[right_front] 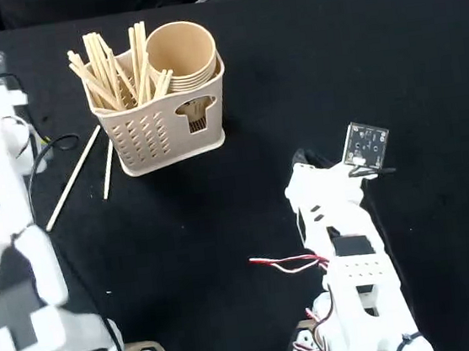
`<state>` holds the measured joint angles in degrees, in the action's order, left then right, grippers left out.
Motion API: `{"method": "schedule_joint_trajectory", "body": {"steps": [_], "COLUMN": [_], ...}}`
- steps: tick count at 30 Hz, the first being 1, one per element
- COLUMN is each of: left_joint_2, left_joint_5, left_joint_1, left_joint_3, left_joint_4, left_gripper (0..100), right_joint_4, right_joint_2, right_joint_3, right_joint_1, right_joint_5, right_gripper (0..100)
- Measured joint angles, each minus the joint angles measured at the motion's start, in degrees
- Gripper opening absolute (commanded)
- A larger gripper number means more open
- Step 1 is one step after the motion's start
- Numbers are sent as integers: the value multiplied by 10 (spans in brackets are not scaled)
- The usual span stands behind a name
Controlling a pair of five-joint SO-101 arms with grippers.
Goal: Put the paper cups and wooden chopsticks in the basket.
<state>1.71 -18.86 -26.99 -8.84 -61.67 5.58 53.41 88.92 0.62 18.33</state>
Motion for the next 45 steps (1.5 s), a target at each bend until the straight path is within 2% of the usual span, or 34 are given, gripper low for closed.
{"method": "schedule_joint_trajectory", "body": {"steps": [4,11,15,20,28,35,40,45], "left_joint_2": [-113,-259,-276,-280,-283,-273,-185,-2], "left_joint_5": [-14,-15,-16,-16,-16,-17,-15,18], "left_joint_1": [10,38,38,40,48,47,42,42], "left_joint_3": [30,63,69,69,70,77,17,-128], "left_joint_4": [13,95,110,111,114,73,64,153], "left_gripper": [202,202,191,22,29,28,28,28], "right_joint_4": [0,0,0,0,0,0,0,0], "right_joint_2": [0,0,0,0,0,0,0,0], "right_joint_3": [0,0,0,0,0,0,0,0], "right_joint_1": [0,0,0,0,0,0,0,0], "right_joint_5": [0,0,0,0,0,0,0,0], "right_gripper": [52,52,52,52,52,52,52,52]}}
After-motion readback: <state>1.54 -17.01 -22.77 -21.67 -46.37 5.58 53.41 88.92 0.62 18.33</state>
